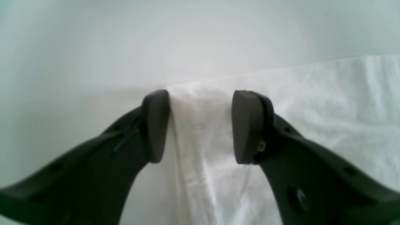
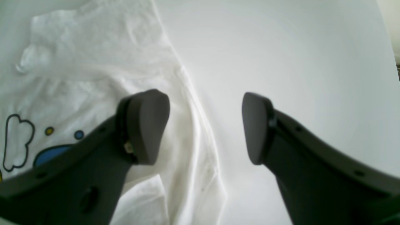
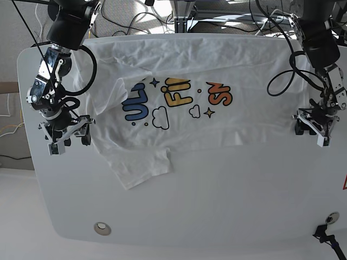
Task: Fold the T-shirt properly
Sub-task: 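Release the shoulders and move both grippers to the shirt's side edges, then grasp the hem corners with both grippers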
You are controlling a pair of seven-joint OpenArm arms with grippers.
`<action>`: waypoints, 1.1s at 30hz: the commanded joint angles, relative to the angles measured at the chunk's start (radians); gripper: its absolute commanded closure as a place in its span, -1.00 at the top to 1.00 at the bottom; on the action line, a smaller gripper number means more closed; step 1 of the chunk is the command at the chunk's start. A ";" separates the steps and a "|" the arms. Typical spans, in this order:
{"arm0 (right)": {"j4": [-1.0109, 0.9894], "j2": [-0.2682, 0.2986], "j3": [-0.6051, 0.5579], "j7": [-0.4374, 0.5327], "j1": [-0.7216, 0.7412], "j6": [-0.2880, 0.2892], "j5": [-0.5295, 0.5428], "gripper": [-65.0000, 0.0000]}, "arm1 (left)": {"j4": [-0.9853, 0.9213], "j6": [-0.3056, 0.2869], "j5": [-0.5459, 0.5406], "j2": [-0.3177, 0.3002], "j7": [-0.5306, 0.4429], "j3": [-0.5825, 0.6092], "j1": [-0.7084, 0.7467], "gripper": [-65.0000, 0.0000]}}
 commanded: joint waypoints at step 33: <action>0.018 0.026 0.005 0.024 0.022 0.003 0.024 0.20 | -0.069 -0.006 -0.008 -0.019 -0.005 0.094 -0.067 -0.36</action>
